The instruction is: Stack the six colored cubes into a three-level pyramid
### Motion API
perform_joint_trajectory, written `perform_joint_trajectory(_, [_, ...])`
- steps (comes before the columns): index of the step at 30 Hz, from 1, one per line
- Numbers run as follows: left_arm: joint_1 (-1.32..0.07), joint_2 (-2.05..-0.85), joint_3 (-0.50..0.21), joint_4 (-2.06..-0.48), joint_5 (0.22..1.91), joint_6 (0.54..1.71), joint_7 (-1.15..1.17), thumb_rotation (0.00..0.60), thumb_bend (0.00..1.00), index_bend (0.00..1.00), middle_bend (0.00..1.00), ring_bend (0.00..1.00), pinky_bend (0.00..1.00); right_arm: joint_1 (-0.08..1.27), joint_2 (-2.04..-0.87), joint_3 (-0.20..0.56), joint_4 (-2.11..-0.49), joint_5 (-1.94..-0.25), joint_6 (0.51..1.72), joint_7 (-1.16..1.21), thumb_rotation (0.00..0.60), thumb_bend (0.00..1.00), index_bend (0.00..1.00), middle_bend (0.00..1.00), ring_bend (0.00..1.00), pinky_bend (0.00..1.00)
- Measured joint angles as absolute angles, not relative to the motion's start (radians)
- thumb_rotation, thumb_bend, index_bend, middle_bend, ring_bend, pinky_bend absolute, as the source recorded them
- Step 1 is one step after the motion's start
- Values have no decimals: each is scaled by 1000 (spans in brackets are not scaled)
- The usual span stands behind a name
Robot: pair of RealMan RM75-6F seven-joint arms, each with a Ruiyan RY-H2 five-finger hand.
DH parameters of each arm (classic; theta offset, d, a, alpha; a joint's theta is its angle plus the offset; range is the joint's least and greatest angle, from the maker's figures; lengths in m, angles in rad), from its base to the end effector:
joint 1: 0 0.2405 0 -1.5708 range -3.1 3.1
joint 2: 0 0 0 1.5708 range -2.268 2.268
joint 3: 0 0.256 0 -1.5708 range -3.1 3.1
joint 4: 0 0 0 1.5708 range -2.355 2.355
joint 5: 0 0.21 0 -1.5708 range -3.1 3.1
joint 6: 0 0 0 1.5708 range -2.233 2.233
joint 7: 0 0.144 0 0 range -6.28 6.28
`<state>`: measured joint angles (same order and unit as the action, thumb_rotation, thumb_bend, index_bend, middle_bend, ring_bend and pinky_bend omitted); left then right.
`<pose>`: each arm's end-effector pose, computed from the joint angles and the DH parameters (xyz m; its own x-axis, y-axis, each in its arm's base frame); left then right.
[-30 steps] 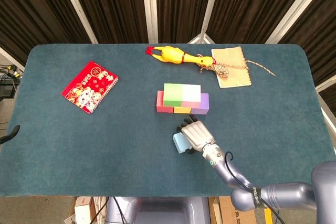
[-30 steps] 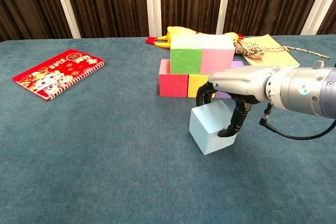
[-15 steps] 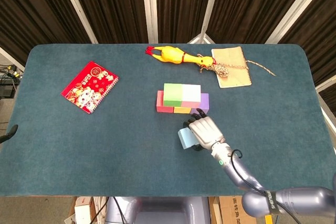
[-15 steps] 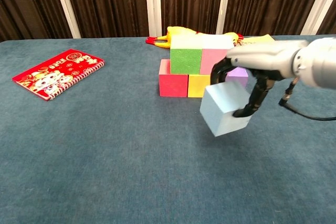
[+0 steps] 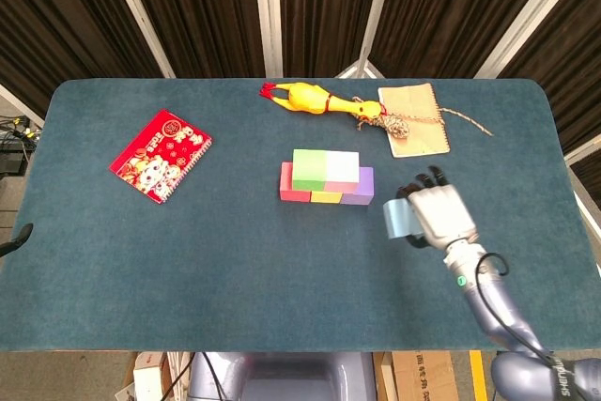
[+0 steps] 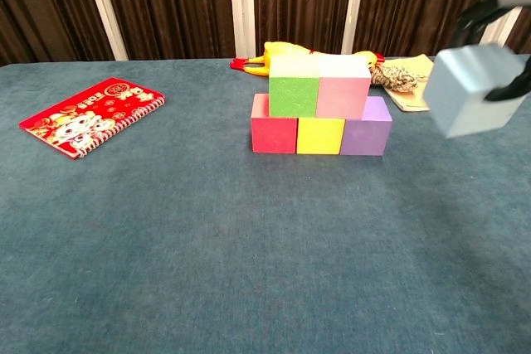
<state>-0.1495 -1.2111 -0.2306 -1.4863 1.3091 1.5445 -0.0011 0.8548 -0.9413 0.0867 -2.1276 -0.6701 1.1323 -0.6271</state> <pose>-0.3207 0.2337 0.1885 0.3803 -0.2629 0.8867 0.9245 0.1341 -0.3568 -0.1331 -0.3134 0.1347 0.5809 -0.2657 0.7694 -0.8140 -0.1963 0.5467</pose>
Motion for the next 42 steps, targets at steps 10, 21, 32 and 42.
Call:
perform_joint_trajectory(10, [-155,-1215,-239,-1446,1288,1534,23,600,244,204,41,12,29,990,-828,180,-2159,-393,1102,-734,600,332,427,396,169,0])
perform_joint_trajectory(21, [-152,-1215,-238,-1450,1285,1537,39,600,243,204,39,1,29,1279,-857,267,-2014,105,982,-881,600,332,427,396,169,0])
perform_joint_trajectory(32, [-151,-1219,-244,-1433,1280,1545,48,600,243,199,32,0,27,1532,-973,332,-1756,489,927,-1043,600,332,427,396,169,0])
perform_joint_trajectory(42, [-148,-1219,-251,-1425,1276,1548,20,600,180,196,22,0,26,1550,-1079,356,-1638,562,850,-1092,600,333,427,396,169,0])
